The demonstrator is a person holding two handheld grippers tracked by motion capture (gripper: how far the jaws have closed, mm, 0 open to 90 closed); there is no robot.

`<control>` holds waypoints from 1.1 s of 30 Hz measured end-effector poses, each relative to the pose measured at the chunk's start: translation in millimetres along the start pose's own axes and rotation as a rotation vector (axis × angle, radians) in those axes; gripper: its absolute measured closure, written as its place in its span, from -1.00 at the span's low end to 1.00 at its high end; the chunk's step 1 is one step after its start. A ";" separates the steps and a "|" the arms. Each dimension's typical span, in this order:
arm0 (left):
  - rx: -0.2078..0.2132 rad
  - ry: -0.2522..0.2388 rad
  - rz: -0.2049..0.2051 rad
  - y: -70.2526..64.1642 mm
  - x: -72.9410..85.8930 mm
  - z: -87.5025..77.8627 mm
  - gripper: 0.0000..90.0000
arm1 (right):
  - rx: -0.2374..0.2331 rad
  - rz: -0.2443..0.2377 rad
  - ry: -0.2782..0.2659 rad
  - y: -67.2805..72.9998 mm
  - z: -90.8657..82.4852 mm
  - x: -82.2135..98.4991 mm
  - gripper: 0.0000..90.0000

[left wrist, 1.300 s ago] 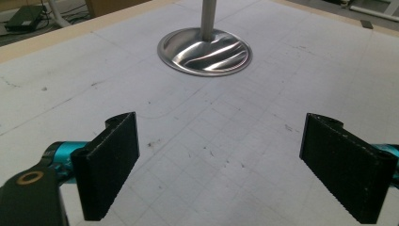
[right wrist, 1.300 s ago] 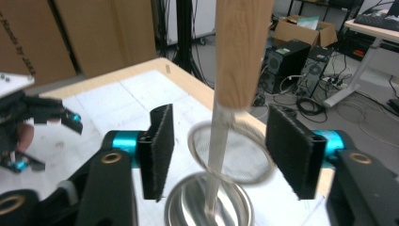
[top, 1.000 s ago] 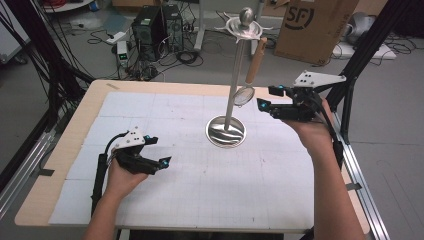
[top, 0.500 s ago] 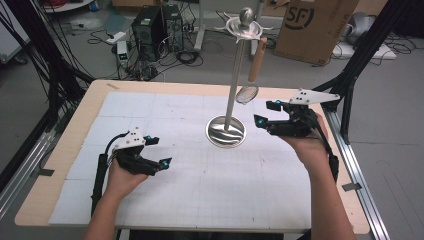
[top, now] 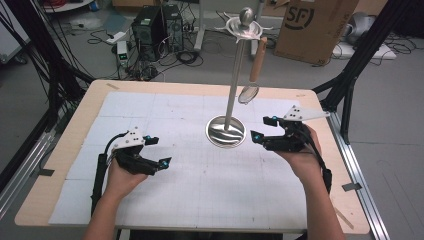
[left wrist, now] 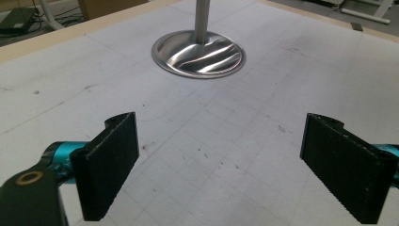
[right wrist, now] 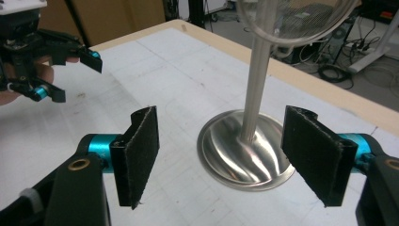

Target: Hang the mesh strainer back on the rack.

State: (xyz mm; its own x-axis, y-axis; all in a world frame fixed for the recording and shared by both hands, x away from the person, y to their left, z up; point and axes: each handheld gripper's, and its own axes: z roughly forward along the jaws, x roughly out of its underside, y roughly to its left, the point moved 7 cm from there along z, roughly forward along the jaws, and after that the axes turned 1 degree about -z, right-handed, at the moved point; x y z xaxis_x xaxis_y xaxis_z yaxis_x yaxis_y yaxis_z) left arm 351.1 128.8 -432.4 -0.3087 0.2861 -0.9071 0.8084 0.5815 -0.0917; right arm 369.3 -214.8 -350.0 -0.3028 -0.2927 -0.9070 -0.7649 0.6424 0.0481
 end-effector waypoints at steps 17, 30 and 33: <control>0.000 -0.007 0.001 1.6 -0.9 -0.8 -0.72 | 0.003 0.016 0.023 8.5 12.0 46.8 -0.53; 0.009 -0.012 0.009 -3.6 -2.5 -3.6 -0.72 | -0.018 0.024 0.049 22.8 18.5 74.7 -0.57; 0.010 -0.012 0.007 -3.8 -2.2 -3.9 -0.72 | -0.012 0.011 0.063 23.9 19.8 77.0 -0.59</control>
State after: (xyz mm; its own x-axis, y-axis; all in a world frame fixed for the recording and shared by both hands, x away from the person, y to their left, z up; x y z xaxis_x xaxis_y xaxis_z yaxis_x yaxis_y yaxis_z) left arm 346.7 128.9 -428.5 -0.2971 0.2813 -0.9125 0.8154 0.5720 -0.0891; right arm 339.0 -207.9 -427.0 -0.3464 -0.3298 -0.8782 -0.7678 0.6376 0.0634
